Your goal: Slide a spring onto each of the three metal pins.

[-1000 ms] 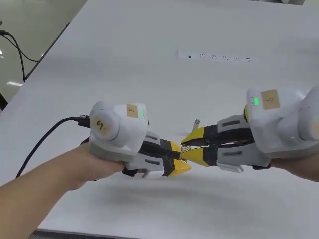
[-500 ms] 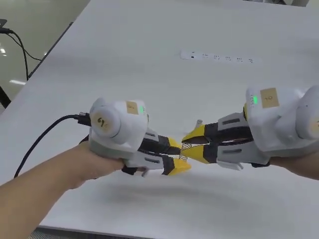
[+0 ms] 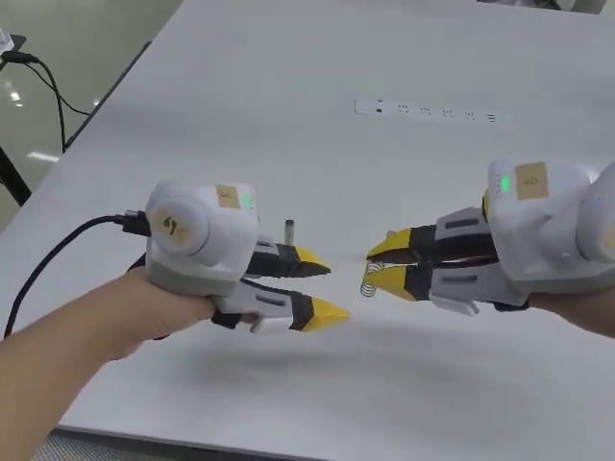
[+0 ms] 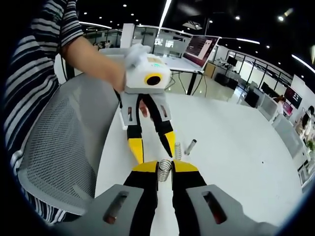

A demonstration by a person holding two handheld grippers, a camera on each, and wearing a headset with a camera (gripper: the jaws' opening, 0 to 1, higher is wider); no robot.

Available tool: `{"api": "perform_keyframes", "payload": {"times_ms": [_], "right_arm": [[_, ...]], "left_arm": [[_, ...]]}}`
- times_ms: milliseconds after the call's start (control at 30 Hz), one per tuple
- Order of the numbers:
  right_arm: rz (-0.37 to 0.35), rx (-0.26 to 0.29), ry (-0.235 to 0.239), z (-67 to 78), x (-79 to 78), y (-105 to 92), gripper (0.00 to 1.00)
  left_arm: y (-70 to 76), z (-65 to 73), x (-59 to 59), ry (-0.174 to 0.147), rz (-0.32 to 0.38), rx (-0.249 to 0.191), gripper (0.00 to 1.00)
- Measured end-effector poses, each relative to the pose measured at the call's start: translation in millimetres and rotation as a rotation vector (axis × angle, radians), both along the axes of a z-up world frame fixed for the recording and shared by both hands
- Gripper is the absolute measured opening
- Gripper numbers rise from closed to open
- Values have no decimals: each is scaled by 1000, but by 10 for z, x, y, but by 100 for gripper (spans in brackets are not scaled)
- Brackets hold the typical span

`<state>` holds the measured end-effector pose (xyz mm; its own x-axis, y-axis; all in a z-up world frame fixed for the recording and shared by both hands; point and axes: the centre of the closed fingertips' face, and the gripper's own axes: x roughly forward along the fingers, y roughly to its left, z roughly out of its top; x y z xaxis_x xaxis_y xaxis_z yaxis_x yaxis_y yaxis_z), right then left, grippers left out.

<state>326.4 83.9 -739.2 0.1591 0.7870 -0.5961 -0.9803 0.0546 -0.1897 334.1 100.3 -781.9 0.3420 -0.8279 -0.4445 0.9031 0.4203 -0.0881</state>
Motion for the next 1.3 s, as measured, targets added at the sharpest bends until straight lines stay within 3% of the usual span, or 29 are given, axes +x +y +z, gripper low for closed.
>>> {"api": "perform_keyframes", "payload": {"times_ms": [133,267,367,833,1000,1067,1300], "right_arm": [[-19,-4,-10,-14,44,-39,7],[-35,-8,-15,-37,77,-76,7],[-46,-11,-25,-50,107,-94,7],[-98,-21,-28,-106,236,-204,7],[-138,-4,10,-137,306,-259,7],[-163,5,29,-141,355,-283,7],[-219,12,20,-98,533,-336,7]], "left_arm": [[162,-43,35,13,47,18,35],[320,-35,97,4,112,17,48],[407,-40,113,4,137,24,50],[641,-35,216,12,229,19,76],[700,-16,261,-7,276,3,97],[726,-18,269,-5,287,3,98],[758,-14,263,6,298,-4,98]]}}
